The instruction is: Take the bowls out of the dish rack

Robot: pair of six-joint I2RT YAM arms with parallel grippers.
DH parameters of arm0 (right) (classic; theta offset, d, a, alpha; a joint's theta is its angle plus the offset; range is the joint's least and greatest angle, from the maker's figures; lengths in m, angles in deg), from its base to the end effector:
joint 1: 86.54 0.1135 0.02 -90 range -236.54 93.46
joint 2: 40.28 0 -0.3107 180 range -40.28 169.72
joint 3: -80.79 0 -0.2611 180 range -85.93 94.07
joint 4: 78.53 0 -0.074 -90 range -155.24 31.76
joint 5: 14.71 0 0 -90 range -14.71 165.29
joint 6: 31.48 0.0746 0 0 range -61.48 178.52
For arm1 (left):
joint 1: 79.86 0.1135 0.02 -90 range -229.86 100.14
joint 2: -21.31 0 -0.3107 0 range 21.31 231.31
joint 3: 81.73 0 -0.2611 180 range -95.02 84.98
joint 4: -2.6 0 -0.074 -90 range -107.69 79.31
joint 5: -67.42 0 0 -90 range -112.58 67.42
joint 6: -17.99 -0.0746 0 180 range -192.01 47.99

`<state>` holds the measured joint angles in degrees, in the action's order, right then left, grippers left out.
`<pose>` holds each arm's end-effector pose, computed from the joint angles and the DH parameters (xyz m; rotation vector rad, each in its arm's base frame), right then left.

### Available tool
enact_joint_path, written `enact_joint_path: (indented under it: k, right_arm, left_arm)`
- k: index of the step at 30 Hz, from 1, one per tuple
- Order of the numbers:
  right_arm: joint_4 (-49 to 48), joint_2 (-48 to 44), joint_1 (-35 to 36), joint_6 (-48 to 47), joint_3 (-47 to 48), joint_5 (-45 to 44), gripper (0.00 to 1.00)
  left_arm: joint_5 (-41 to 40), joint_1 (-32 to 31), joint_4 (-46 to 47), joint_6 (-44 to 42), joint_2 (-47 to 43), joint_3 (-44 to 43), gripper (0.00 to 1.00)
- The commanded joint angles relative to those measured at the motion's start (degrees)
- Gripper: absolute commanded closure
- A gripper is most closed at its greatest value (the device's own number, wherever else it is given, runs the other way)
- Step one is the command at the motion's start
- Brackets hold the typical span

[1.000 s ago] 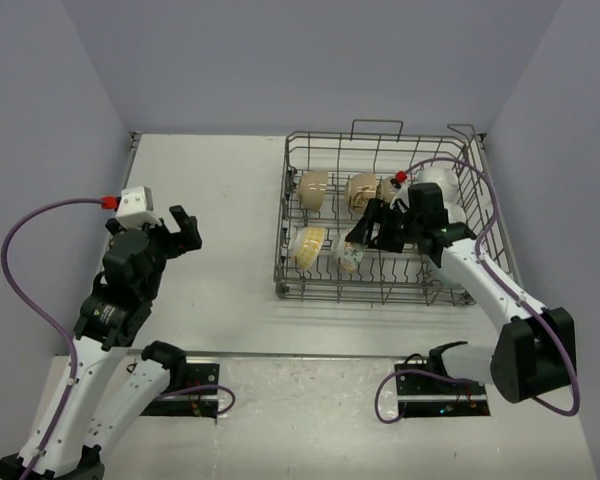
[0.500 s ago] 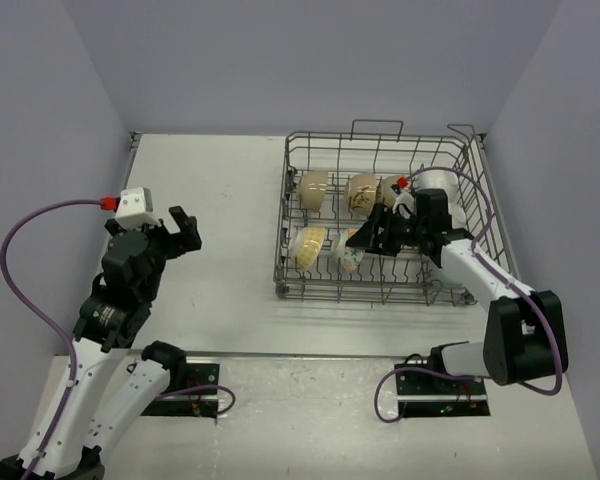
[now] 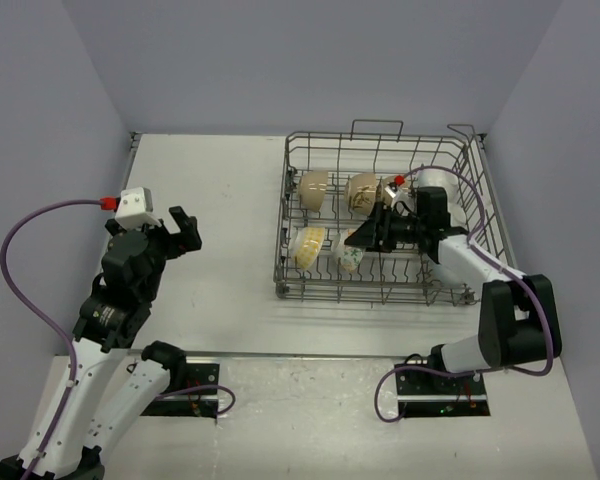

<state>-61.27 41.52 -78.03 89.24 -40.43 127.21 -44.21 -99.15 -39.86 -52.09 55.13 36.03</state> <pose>0.2955 0.1036 0.2413 -0.0648 2.3087 1.3837 0.1323 -0.0172 0.3759 -0.2754 1.7795 -0.1460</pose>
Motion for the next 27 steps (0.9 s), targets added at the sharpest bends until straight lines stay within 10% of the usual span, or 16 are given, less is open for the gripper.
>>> enact_joint_path:
  k: [1,27]
  right_arm:
    - [-5.96,0.82,-0.78,1.01,-0.41,4.50,0.42]
    - [-12.93,1.43,-2.18,5.49,-1.55,12.76,0.94]
  left_arm:
    - [0.36,-0.22,2.63,-1.11,-0.51,0.26,0.00]
    - [0.10,-0.22,2.71,-1.11,-0.16,0.35,0.00]
